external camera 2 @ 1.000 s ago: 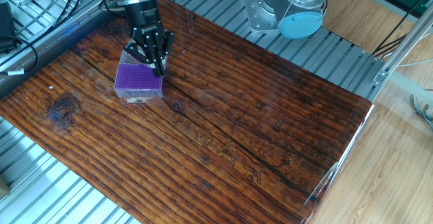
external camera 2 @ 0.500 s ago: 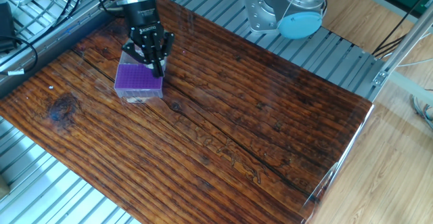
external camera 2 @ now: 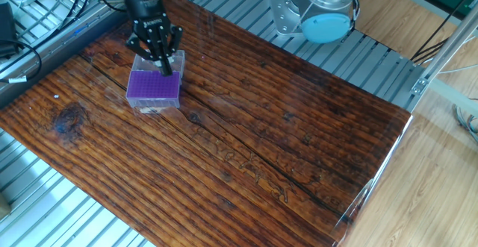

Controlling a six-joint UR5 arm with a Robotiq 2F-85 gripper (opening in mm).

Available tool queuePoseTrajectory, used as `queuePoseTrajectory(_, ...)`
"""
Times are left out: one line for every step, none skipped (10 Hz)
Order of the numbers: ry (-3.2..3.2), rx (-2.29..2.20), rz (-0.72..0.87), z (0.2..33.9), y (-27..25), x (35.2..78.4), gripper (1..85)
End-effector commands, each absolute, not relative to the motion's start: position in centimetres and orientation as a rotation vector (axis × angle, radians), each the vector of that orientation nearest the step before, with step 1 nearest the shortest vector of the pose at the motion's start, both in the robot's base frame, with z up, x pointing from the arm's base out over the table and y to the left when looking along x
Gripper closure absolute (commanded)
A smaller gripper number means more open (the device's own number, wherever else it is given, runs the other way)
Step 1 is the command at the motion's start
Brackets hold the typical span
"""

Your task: Insert a small pipette tip into the holder for small pipette tips

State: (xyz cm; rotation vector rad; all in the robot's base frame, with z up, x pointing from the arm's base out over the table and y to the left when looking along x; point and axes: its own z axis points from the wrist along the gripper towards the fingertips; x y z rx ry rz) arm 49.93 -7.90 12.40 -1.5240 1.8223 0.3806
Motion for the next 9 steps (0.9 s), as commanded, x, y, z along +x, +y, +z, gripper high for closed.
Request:
queuePoseTrajectory(1.742, -1.471, 0.418, 12.9, -9.4, 49.5, 74.3)
queuePoseTrajectory(1.726, -1.468, 0.428, 12.6, -9.4, 49.5, 74.3)
queuePoseTrajectory(1.709, -1.467, 0.444, 12.4, -9.1, 49.5, 74.3)
queuePoseTrajectory(1.704, -1.466, 0.446, 12.2, -9.0, 49.6, 74.0)
queuePoseTrajectory(1.704, -1.456, 0.460, 12.1, -8.7, 49.7, 74.0)
queuePoseTrajectory(1.710, -1.442, 0.477, 11.9, -8.3, 49.7, 74.0)
queuePoseTrajectory(1.716, -1.433, 0.486, 11.8, -8.1, 49.8, 74.0)
queuePoseTrajectory(1.720, -1.431, 0.487, 11.7, -8.2, 49.9, 74.3)
queuePoseTrajectory(1.713, -1.430, 0.490, 11.6, -8.1, 50.0, 74.3)
